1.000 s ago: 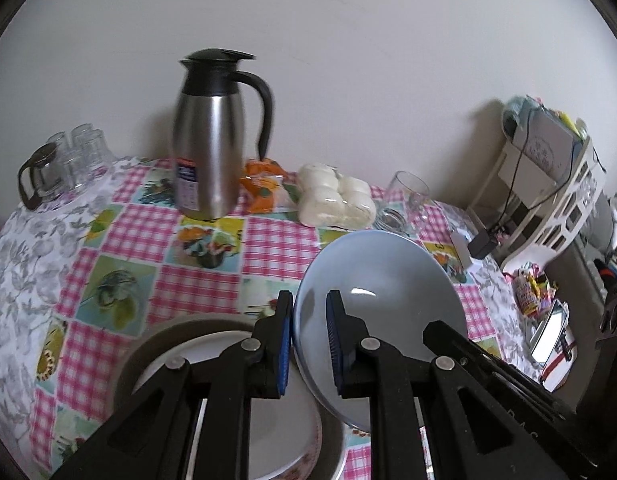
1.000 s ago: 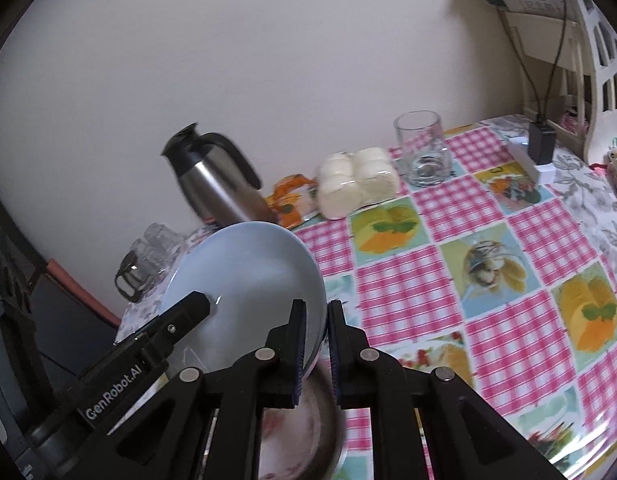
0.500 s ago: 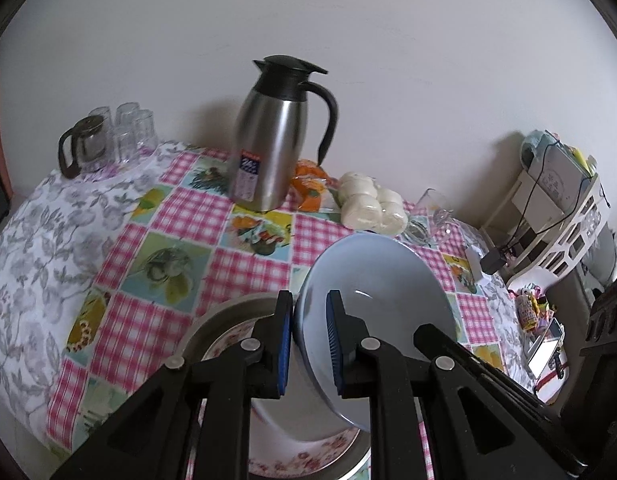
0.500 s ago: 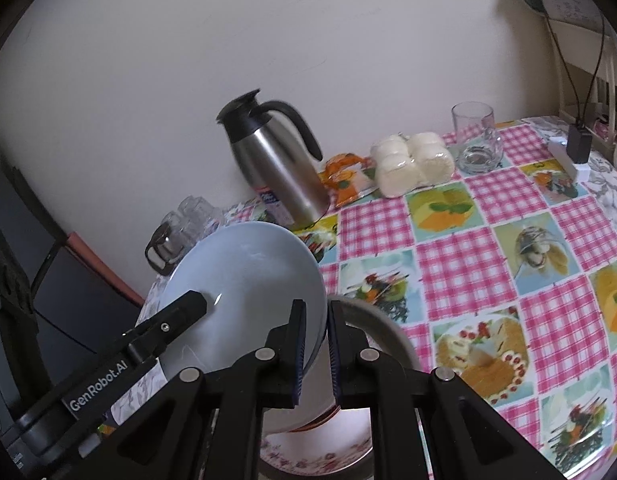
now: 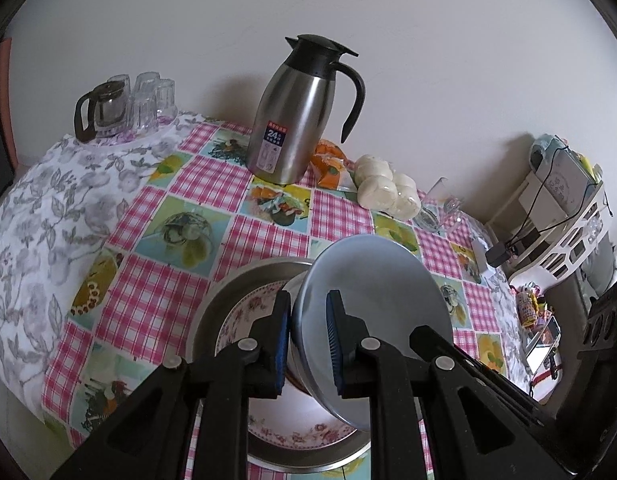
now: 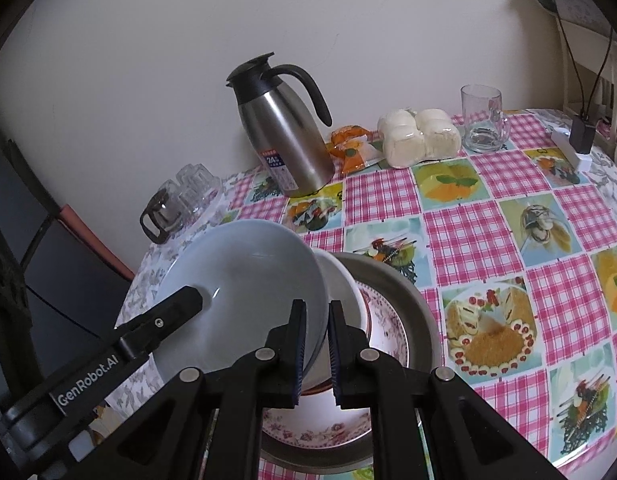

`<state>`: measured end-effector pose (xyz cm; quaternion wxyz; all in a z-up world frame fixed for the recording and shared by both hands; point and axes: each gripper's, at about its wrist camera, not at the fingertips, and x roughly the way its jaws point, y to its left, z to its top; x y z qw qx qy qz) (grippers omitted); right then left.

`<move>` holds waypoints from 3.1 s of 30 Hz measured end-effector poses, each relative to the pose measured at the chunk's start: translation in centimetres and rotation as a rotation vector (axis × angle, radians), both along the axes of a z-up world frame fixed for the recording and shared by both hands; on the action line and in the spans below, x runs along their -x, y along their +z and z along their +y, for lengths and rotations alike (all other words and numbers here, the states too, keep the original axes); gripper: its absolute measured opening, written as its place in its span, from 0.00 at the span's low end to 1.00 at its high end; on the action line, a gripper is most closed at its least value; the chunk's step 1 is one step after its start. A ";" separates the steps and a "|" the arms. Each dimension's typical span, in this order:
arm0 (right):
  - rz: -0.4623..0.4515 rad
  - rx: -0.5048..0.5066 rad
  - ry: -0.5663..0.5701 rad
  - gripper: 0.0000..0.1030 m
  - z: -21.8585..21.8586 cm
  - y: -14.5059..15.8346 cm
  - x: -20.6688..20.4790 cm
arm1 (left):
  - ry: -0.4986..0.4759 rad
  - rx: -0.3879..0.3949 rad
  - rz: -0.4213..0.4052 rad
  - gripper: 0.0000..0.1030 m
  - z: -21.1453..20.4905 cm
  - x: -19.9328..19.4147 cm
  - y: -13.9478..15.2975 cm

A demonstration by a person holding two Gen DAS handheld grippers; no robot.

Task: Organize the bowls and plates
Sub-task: 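Lower the white round bowl with both grippers onto the stacked bowls, then open both grippers and release the white round bowl on the stack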

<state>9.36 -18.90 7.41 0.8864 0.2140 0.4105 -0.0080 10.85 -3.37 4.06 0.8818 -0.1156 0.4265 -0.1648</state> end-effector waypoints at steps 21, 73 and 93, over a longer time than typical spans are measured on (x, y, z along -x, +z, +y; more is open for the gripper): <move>0.024 0.005 -0.025 0.14 -0.9 -1.2 -0.9 | -0.001 0.021 0.043 0.16 -1.0 -1.0 -1.5; 0.047 0.125 -0.051 0.63 -0.8 -1.4 -1.4 | 0.082 -0.027 0.052 0.53 -0.4 -1.3 -1.3; 0.047 0.176 -0.073 0.99 -1.6 -1.3 -1.1 | 0.239 -0.165 0.077 0.88 2.2 -2.0 -2.7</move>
